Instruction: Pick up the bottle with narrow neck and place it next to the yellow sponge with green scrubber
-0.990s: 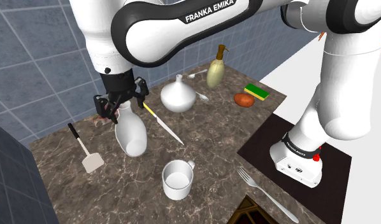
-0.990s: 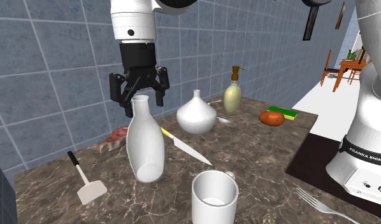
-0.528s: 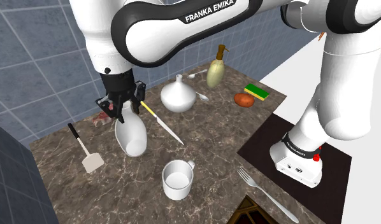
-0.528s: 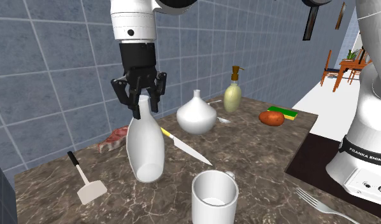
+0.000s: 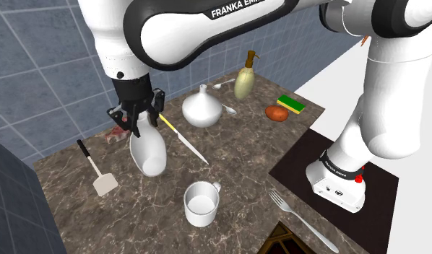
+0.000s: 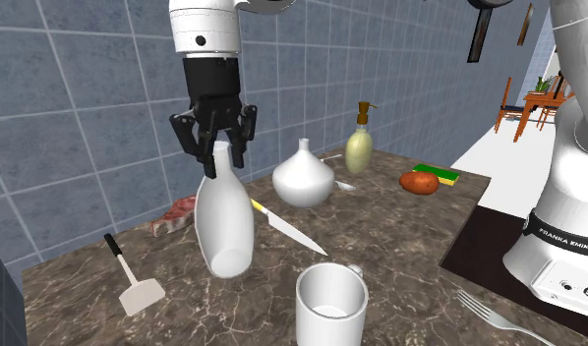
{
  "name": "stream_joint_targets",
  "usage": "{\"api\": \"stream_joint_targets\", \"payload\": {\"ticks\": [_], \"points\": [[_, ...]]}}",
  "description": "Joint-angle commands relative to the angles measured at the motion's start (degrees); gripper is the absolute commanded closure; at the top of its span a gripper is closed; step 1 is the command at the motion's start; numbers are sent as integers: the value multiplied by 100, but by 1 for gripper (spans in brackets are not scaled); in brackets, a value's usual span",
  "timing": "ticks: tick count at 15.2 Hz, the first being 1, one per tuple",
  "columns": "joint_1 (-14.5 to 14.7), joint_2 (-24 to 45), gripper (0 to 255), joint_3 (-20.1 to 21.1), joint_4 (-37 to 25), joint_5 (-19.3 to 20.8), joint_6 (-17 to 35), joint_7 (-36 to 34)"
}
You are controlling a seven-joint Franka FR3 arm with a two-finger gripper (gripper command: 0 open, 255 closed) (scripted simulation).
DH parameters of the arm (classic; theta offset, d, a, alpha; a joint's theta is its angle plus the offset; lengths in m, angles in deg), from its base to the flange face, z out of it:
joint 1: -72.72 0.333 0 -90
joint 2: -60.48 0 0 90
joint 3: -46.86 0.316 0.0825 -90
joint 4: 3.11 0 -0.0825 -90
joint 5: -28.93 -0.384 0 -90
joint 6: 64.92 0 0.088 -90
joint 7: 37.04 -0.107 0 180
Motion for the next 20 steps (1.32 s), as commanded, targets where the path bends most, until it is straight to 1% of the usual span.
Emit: {"api": "stream_joint_targets", "payload": {"ticks": [1,15,20], "points": [[3,-22,255,8,-120,-16,-135,19],[132,-51,255,52,-1158,-59,-1179,66],[-617,-1075,255,54,-84,-580,-1009,685]]}}
